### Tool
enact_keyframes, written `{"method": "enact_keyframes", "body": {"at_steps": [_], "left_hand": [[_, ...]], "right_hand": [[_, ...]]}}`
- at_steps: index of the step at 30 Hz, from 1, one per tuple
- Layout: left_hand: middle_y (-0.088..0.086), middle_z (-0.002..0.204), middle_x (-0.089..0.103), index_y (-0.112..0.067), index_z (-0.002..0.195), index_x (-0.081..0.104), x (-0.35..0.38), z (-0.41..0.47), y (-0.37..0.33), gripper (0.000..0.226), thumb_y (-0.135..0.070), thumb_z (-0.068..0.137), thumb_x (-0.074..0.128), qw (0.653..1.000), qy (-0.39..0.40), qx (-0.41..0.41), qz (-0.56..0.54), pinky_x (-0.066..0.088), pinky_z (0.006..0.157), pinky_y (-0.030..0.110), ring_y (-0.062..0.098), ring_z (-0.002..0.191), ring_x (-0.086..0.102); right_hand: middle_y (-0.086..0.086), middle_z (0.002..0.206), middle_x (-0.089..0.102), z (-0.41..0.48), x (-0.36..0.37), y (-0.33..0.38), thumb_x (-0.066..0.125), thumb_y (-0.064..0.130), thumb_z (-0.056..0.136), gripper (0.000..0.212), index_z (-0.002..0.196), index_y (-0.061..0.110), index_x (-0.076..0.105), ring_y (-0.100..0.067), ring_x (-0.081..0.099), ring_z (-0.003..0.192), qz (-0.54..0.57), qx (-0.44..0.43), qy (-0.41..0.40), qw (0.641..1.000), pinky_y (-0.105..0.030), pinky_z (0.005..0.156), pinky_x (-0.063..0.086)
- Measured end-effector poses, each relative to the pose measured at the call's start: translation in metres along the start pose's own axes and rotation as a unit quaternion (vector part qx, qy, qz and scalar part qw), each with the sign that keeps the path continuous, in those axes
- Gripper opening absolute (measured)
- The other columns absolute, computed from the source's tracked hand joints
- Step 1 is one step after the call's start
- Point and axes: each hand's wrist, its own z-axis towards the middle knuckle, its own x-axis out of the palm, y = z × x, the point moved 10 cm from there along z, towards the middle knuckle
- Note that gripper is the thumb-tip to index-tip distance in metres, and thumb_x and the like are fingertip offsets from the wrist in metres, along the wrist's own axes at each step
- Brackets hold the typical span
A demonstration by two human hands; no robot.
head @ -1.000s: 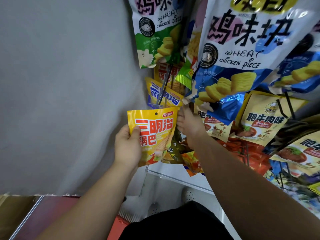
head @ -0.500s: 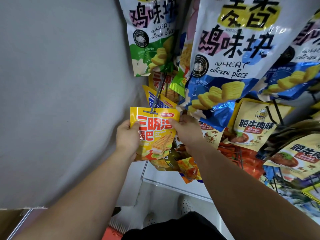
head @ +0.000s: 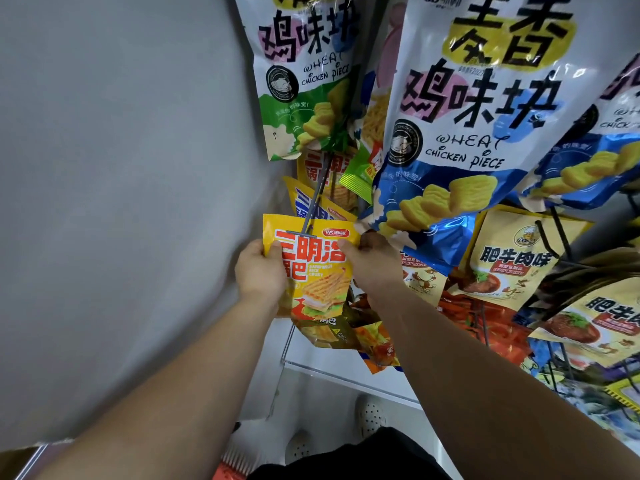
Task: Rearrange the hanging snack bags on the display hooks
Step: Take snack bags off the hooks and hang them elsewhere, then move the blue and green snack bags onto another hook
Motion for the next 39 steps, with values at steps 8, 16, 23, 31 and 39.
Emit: {"method": "enact_keyframes", "body": {"at_steps": [8,16,23,31,39], "left_hand": [[0.010,0.105,0.077,-0.013,0.103,0.072,0.023,0.030,-0.020,0.024,-0.031,0.103,0.058,0.998,-0.012,0.014,0.067,0.058,0.092,0.047,0.035,0.098,0.070],[0.012,0.124,0.072,-0.014,0.128,0.063,0.020,0.019,-0.018,0.030,-0.030,0.103,0.056,0.998,0.008,0.015,0.064,0.055,0.099,0.052,0.037,0.113,0.067],[-0.008,0.112,0.067,-0.015,0.127,0.064,-0.029,-0.050,-0.045,0.024,-0.017,0.109,0.048,0.993,0.008,0.113,-0.034,0.041,0.094,0.026,0.018,0.112,0.062],[-0.006,0.119,0.065,-0.027,0.121,0.060,-0.060,-0.085,-0.165,0.019,-0.029,0.102,0.058,0.955,0.008,0.279,-0.099,0.046,0.090,0.014,-0.006,0.103,0.060],[0.007,0.135,0.062,-0.016,0.136,0.056,-0.031,-0.042,-0.254,0.070,-0.058,0.080,0.065,0.959,-0.015,0.277,-0.053,0.049,0.109,0.052,0.029,0.126,0.060]], "right_hand": [[-0.016,0.146,0.057,0.012,0.000,0.019,0.033,0.006,0.110,0.059,0.165,0.015,0.013,-0.029,0.057,0.132,-0.173,0.013,0.036,0.984,-0.025,0.092,0.048],[-0.012,0.135,0.063,0.007,-0.002,0.025,0.035,0.001,0.105,0.043,0.147,0.008,0.042,-0.030,0.062,0.122,-0.346,-0.050,0.010,0.937,-0.031,0.071,0.040],[-0.003,0.121,0.073,-0.055,-0.028,0.032,0.061,0.030,0.103,0.031,0.128,0.013,0.068,-0.015,0.068,0.110,-0.019,-0.078,-0.022,0.996,-0.034,0.097,0.053],[0.020,0.085,0.072,-0.158,-0.089,0.134,0.074,0.030,0.094,0.007,0.099,0.027,0.075,0.009,0.067,0.087,0.014,-0.294,-0.011,0.956,-0.008,0.074,0.051],[0.008,0.109,0.057,-0.190,-0.203,0.171,0.076,0.029,0.092,0.028,0.115,0.016,0.069,-0.010,0.055,0.105,0.022,-0.403,-0.357,0.842,-0.032,0.092,0.049]]}}
